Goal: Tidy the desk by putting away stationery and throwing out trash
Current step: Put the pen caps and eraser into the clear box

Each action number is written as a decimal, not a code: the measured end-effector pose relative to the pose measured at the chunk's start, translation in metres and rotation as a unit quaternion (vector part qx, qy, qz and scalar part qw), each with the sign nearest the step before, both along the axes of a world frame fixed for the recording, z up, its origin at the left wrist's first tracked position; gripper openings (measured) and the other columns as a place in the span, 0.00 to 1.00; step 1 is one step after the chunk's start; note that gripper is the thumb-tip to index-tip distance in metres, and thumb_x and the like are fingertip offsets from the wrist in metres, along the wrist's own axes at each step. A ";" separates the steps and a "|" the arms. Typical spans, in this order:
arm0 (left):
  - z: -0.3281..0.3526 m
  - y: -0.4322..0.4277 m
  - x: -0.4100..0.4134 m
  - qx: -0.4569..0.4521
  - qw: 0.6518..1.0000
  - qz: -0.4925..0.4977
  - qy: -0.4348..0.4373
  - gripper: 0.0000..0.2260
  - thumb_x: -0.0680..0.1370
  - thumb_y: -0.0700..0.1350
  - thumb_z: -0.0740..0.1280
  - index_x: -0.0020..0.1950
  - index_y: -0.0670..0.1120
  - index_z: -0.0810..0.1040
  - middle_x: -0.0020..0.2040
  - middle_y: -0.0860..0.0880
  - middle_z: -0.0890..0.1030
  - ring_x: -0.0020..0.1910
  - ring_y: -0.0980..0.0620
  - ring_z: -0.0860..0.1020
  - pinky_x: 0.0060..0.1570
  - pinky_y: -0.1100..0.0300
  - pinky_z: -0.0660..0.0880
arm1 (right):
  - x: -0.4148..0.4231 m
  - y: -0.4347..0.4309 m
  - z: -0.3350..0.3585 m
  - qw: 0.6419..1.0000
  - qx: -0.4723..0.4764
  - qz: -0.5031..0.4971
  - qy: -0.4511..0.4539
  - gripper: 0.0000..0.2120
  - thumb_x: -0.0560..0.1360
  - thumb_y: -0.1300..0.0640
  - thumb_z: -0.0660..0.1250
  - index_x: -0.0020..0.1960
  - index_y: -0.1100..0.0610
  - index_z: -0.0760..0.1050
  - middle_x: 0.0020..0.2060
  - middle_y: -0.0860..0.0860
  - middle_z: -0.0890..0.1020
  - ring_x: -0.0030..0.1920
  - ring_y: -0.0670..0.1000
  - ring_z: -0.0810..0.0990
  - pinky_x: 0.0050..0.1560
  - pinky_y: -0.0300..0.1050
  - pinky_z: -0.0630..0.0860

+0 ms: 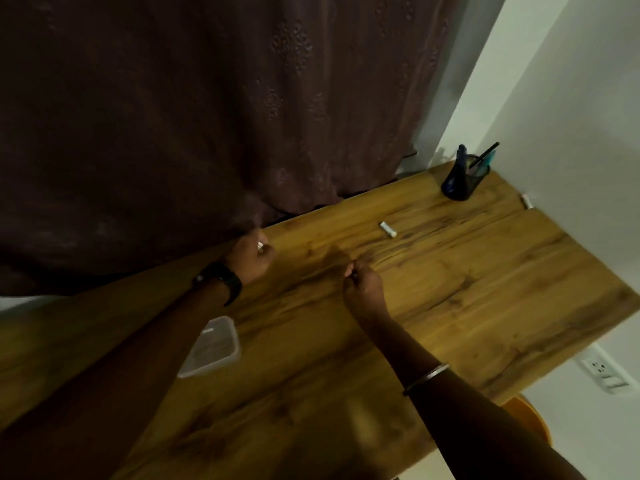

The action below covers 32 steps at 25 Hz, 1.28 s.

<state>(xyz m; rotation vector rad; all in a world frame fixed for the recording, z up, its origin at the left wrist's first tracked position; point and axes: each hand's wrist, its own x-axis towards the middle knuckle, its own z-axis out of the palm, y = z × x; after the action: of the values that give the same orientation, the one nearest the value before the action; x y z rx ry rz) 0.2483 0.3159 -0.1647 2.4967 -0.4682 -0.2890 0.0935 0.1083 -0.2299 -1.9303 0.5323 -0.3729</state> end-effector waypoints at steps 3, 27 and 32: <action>-0.011 -0.067 -0.024 -0.038 0.999 -0.033 0.015 0.12 0.82 0.49 0.63 0.52 0.40 0.78 0.49 0.39 0.82 0.49 0.40 0.80 0.45 0.53 0.73 | 0.016 -0.067 -0.002 0.994 -0.108 -0.023 0.008 0.07 0.77 0.56 0.62 0.50 0.53 0.79 0.45 0.56 0.83 0.46 0.60 0.83 0.49 0.57 0.81; -0.063 -0.427 -0.060 -0.021 0.998 -0.029 0.053 0.04 0.80 0.41 0.63 0.53 0.43 0.74 0.43 0.44 0.77 0.42 0.41 0.76 0.36 0.55 0.68 | -0.008 -0.396 -0.003 0.967 -0.180 -0.130 0.122 0.18 0.78 0.60 0.62 0.68 0.54 0.74 0.62 0.56 0.75 0.53 0.59 0.80 0.46 0.52 0.80; -0.064 -0.502 -0.085 -0.175 0.973 -0.131 0.072 0.21 0.78 0.59 0.53 0.49 0.43 0.76 0.37 0.45 0.75 0.33 0.48 0.72 0.33 0.56 0.68 | -0.016 -0.467 -0.005 0.929 -0.241 -0.155 0.233 0.26 0.79 0.60 0.65 0.76 0.49 0.66 0.74 0.56 0.64 0.54 0.65 0.82 0.56 0.58 0.80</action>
<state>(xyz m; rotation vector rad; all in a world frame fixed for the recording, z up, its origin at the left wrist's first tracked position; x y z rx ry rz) 0.1633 -0.1861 -0.2288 2.0557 -0.7213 -0.4465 0.0774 -0.3583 -0.2352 -2.4316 1.1530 -0.2552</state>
